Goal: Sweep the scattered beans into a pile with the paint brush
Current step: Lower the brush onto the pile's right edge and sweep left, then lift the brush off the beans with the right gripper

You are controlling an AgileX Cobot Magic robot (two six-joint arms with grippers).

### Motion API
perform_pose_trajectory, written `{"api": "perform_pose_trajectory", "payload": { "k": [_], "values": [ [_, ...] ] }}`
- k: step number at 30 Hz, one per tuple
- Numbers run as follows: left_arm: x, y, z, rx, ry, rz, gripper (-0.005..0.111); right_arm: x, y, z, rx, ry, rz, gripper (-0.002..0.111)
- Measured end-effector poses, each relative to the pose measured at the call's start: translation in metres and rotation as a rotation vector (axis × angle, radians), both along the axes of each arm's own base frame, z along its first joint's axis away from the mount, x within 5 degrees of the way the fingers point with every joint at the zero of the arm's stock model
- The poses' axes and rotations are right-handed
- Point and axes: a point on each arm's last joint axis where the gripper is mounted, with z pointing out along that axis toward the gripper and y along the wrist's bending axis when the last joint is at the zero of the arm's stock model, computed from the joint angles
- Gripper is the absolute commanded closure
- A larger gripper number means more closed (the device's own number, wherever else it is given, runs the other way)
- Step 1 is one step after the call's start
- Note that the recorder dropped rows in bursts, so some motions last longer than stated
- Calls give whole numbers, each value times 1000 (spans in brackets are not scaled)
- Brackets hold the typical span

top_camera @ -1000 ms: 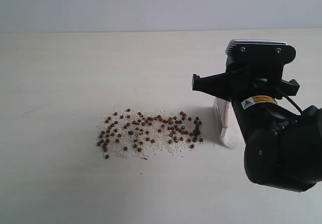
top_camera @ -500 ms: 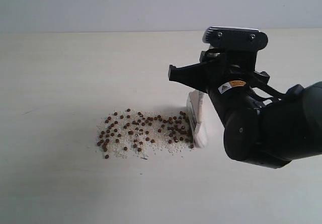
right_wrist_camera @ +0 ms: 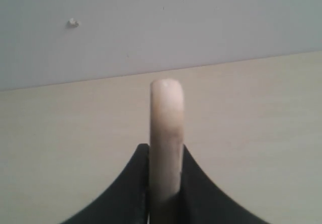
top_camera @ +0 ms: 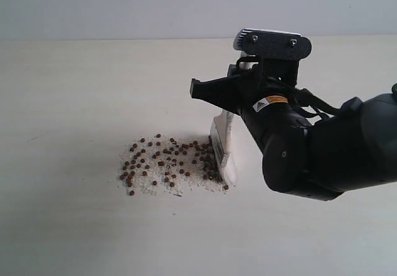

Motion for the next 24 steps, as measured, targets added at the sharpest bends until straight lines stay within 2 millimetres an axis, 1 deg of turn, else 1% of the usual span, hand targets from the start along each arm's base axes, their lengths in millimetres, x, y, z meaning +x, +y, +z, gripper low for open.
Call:
{"api": "perform_pose_trajectory", "payload": {
  "k": [9, 12, 21, 24],
  "values": [
    [0, 0, 0, 0, 0, 0, 107, 1, 0, -2, -9, -7, -7, 108],
    [0, 0, 0, 0, 0, 0, 107, 0, -2, 2, -31, -14, -17, 108],
    [0, 0, 0, 0, 0, 0, 107, -4, -9, 34, -41, -54, -24, 108],
    [0, 0, 0, 0, 0, 0, 107, -7, -15, 45, -83, -61, -37, 108]
  ]
}}
